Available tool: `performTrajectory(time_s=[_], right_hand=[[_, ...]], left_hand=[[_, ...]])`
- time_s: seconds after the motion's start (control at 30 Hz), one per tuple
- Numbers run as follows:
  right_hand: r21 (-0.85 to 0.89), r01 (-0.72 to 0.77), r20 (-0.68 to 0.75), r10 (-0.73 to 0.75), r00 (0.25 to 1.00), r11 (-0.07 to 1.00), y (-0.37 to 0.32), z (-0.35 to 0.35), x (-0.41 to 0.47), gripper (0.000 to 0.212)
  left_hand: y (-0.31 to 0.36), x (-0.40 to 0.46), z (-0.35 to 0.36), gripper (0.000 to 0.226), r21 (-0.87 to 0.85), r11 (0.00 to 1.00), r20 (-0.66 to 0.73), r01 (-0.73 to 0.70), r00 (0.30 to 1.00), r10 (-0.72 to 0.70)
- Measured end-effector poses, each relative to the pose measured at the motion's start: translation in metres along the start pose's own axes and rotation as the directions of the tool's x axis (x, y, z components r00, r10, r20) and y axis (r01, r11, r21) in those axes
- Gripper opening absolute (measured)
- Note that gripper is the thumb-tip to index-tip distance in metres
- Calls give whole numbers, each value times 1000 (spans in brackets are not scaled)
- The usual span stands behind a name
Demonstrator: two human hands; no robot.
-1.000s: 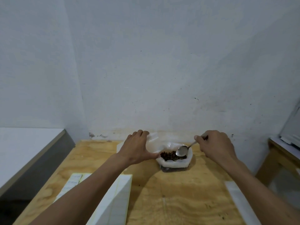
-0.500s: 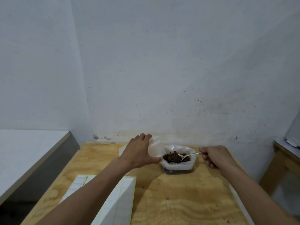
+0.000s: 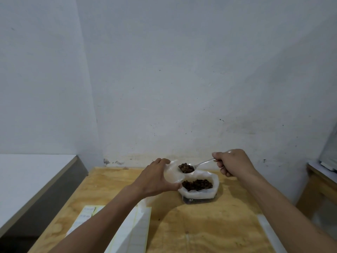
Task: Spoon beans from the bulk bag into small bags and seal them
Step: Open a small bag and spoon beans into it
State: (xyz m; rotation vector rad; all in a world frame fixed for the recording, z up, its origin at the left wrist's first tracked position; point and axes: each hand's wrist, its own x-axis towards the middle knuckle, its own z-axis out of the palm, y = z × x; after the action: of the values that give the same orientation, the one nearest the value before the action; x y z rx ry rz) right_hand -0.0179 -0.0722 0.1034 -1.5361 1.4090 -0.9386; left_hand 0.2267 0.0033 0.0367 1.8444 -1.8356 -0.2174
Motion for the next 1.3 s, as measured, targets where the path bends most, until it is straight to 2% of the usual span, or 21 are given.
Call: performTrajectory(time_s=[0.13, 0.23, 0.4, 0.57, 0.63, 0.73, 0.93, 1.1, 1.3], right_hand=[[-192, 231, -8, -237, 972, 954, -16, 19, -13, 35], [-308, 312, -68, -348, 935, 899, -24, 18, -13, 39], [-487, 296, -125, -401, 907, 822, -7, -3, -1, 39], [-611, 192, -99, -314, 944, 768, 38, 3, 2, 36], [-541, 146, -108, -241, 965, 828, 53, 10, 4, 38], [-336, 52, -109, -93, 990, 940, 64, 21, 5, 37], [-62, -154, -106, 147, 983, 986, 67, 19, 9, 28], [-5, -167, -88, 166, 982, 986, 57, 6, 7, 27], [28, -115, -97, 118, 988, 993, 28, -8, 11, 22]], left_hand=[[0, 0, 0, 90, -4, 1000, 6, 18, 1000, -18], [0, 1, 0, 88, 2, 1000, 16, 31, 999, -31], [2, 4, 2, 92, -5, 999, 31, 52, 998, -52], [5, 7, 7, 94, 137, 991, 64, 3, 998, -12], [4, 8, 8, 95, 156, 988, 65, -2, 998, -8], [3, 8, 6, 95, 155, 988, 62, -6, 998, -3], [-3, 3, 0, 93, 62, 998, 34, 17, 999, -19], [-6, 3, -1, 93, -29, 999, 37, 29, 999, -28], [-3, 5, 0, 91, -34, 999, 38, 15, 999, -14]])
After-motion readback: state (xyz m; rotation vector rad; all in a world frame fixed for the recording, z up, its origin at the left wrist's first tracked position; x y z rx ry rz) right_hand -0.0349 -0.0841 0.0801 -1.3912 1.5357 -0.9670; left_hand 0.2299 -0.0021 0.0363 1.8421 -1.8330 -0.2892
